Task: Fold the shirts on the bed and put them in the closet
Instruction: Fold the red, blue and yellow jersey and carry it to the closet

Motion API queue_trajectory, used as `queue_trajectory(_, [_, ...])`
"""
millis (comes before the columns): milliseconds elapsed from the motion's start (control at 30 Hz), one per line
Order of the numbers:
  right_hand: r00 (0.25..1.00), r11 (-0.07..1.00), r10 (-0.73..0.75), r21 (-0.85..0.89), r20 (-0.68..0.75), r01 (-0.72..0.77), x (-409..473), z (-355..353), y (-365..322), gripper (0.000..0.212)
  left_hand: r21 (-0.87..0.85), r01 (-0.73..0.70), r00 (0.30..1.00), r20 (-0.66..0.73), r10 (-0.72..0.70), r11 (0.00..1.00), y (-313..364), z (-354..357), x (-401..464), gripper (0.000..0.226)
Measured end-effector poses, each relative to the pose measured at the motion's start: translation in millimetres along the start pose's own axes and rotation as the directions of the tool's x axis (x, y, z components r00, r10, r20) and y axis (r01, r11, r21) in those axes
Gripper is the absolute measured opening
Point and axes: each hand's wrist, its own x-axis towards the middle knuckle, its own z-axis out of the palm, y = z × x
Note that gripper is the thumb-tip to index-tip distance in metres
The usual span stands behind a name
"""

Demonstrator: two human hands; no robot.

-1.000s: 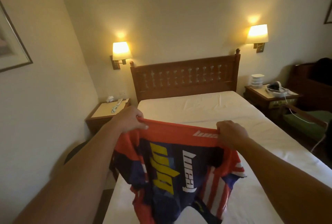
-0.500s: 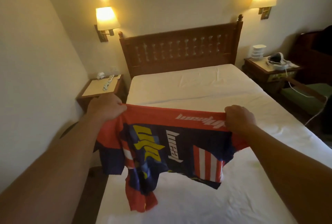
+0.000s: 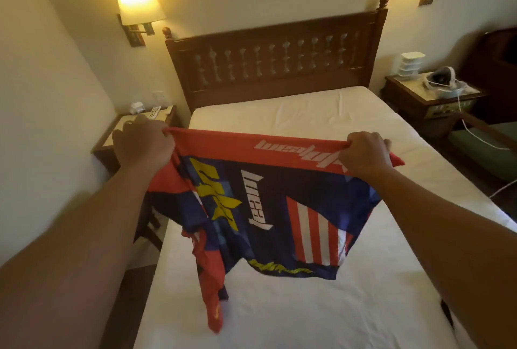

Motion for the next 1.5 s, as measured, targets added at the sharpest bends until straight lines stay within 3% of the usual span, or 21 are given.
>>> queue_trajectory(133, [0.993,0.998,0.042,0.048,-0.110,-0.037,32,-12,-11,0.006,-0.051,-0.007,0.985,-0.174,-0.002,0.999,8,-10,26,0.033])
queue_trajectory(267, [0.979,0.995,0.005,0.099,-0.202,0.015,31,-18,-13,0.011,-0.100,-0.051,0.968,-0.249,0.025,0.994,-5,-16,18,0.034])
queue_trajectory(400, [0.982,0.994,-0.033,0.098,-0.187,0.052,-9,2,5,0.024,-0.064,-0.207,0.947,-0.263,0.184,0.976,-33,6,-35,0.026])
queue_trajectory(567, [1.000,1.000,-0.002,0.024,-0.013,0.002,-91,54,45,0.015,0.043,-0.354,0.932,-0.062,0.356,0.934,-59,70,-147,0.024])
queue_trajectory(733, [0.984,0.985,-0.004,-0.167,0.177,0.034,-184,140,108,0.016,0.099,-0.509,0.847,0.233,0.478,0.855,-69,170,-298,0.034])
queue_trajectory(833, [0.977,0.982,-0.064,-0.163,0.203,0.099,-241,212,160,0.019,0.102,-0.543,0.805,0.346,0.482,0.834,-76,229,-381,0.034])
queue_trajectory(1033, [0.900,0.947,-0.165,-0.191,0.403,0.259,-356,322,255,0.020,0.050,-0.506,0.744,0.530,0.406,0.861,-72,326,-514,0.022])
queue_trajectory(1167, [0.887,0.918,-0.234,-0.210,0.397,0.336,-406,350,301,0.012,0.070,-0.444,0.749,0.575,0.327,0.893,-45,358,-566,0.038])
queue_trajectory(1233, [0.903,0.925,-0.170,-0.251,0.396,0.284,-414,355,317,0.021,0.052,-0.435,0.744,0.583,0.327,0.899,-18,367,-577,0.054])
queue_trajectory(1367, [0.926,0.941,-0.011,-0.310,0.377,0.137,-413,357,330,0.036,-0.080,-0.489,0.663,0.612,0.430,0.868,44,381,-581,0.065])
queue_trajectory(1500, [0.956,0.976,-0.041,-0.192,0.289,0.100,-406,351,344,0.041,-0.203,-0.492,0.600,0.625,0.499,0.846,91,389,-584,0.037])
